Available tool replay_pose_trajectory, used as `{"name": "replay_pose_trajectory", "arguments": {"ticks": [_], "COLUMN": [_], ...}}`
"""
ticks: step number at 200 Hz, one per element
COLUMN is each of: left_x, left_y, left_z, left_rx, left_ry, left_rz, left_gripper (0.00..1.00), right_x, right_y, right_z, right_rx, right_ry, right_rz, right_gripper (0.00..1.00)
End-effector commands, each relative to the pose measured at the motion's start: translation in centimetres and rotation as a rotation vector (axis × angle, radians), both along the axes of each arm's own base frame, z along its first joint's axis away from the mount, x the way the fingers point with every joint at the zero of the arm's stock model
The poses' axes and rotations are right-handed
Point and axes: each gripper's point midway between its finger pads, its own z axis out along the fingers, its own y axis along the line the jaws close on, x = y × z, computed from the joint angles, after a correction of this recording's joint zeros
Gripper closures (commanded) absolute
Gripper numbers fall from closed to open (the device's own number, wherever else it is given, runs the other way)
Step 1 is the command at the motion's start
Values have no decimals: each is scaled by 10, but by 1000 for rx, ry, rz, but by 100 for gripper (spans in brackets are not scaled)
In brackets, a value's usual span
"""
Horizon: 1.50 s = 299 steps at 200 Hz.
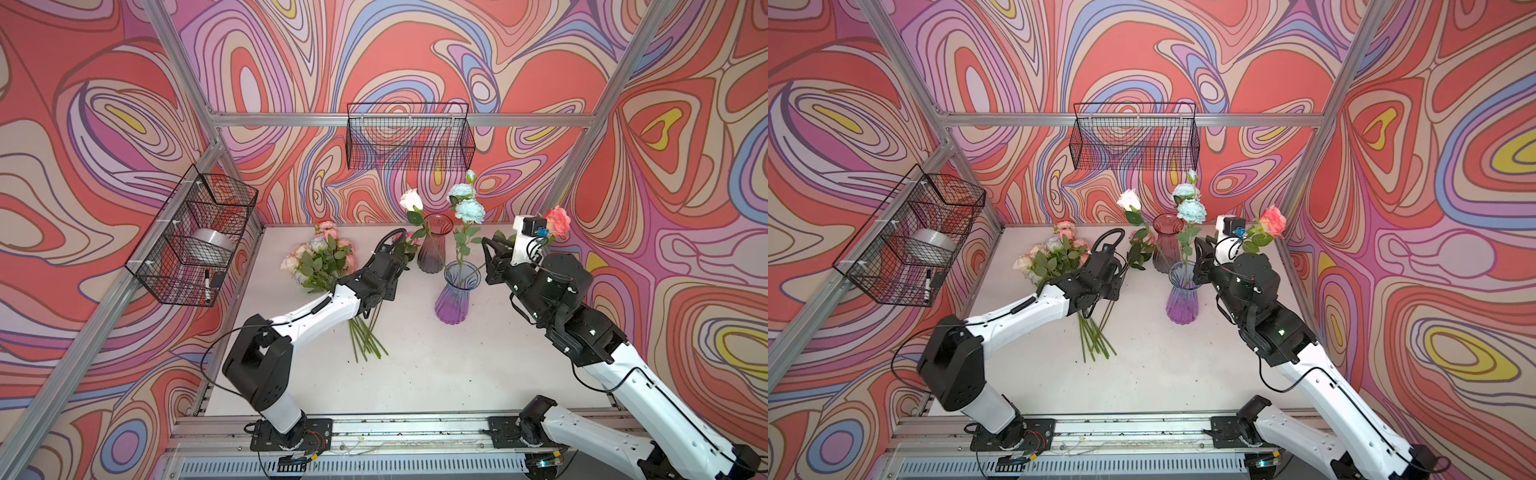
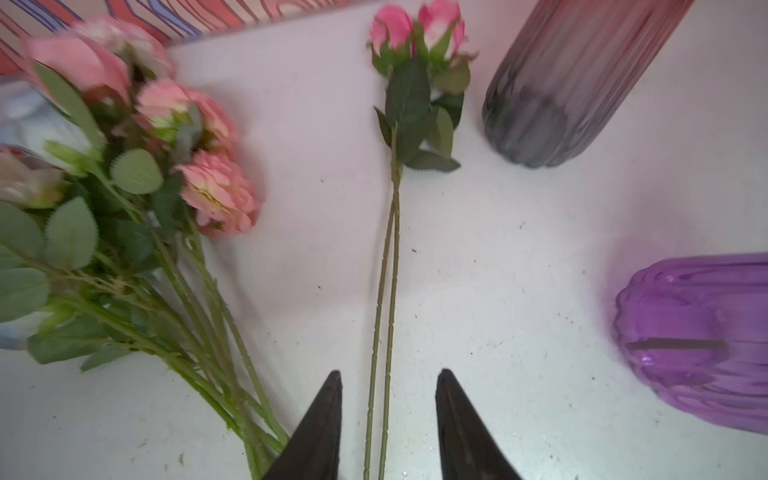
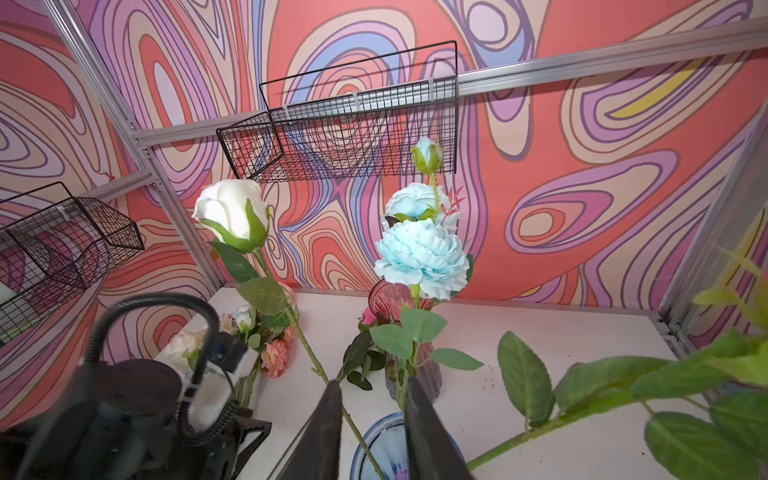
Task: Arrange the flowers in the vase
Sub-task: 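Reach the left gripper to a pink rose stem while the right draws back, then grasp and lift the pink rose upright with the left gripper toward the right gripper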
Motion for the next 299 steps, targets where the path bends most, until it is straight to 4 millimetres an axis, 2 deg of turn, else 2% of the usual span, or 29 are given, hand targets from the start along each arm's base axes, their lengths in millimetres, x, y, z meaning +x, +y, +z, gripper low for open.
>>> {"name": "replay_pose_trajectory", "arguments": {"ticks": [1,31,51,103,141,158,167,182,201,229,243,268,299], "left_x": [-9,-6,-3,-1,-1,0,1,4,6,5,2,-6,-14], "left_y": [-8,-3,6,8,9,7,5,1,1,17,23,28,44], "left_z": [-37,-70,-80,-103,-110,-105,-96,-72,-29,32,56,87,124], "left_rx": [38,126,185,217,197,189,174,133,68,-84,-130,-188,-272], "left_ry": [149,225,243,304,342,337,329,292,216,112,51,-3,-125], "left_rz": [-28,-5,19,18,16,13,13,11,14,59,68,72,136], "left_gripper": [68,67,65,67,80,93,100,100,100,100,100,100,100], "right_x": [-1,-2,-2,0,-1,-3,-3,-4,-4,-2,-1,2,1], "right_y": [-3,-5,-4,-3,-5,-6,-6,-7,-7,-3,-1,5,18], "right_z": [-12,-21,-25,-31,-27,-25,-24,-22,-20,-15,-12,-9,-2], "right_rx": [-22,-39,-44,-50,-49,-41,-38,-36,-27,-19,-8,4,22], "right_ry": [23,35,41,47,38,34,32,31,28,29,26,33,36], "right_rz": [-7,-13,-15,-13,-20,-20,-19,-17,-18,-9,-4,16,82], "right_gripper": [73,73,72,72,72,72,72,72,72,72,73,73,72]}}
